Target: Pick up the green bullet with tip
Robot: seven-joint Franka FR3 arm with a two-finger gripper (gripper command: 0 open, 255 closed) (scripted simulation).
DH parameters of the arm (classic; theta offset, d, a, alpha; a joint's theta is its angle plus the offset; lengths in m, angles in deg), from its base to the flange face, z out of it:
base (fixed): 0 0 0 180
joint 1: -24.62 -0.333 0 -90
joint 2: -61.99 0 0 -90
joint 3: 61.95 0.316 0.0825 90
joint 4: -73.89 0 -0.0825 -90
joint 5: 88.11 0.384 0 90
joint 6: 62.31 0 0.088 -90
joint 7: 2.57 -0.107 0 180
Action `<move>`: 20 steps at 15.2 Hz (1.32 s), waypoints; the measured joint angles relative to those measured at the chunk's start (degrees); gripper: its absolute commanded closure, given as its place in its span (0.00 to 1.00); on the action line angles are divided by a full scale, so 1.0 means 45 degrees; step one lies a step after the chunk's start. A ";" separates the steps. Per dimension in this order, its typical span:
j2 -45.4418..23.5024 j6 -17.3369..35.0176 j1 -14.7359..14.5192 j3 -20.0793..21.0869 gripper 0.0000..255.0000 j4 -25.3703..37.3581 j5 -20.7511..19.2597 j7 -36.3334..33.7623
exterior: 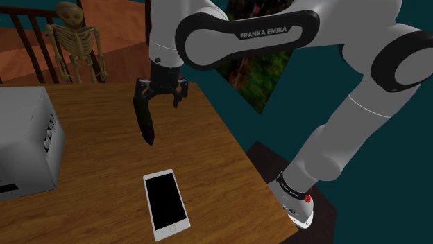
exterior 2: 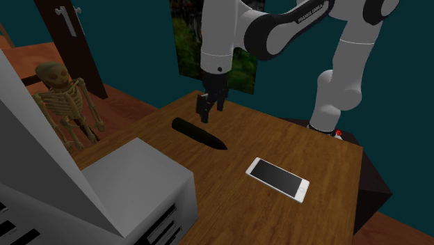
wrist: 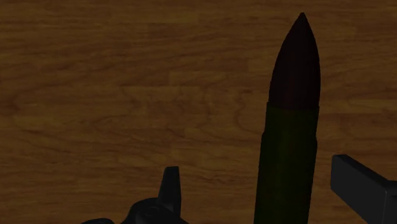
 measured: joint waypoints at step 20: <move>-0.2521 0.0895 -0.0616 0.0218 1.00 0.1092 -0.1531 -0.1878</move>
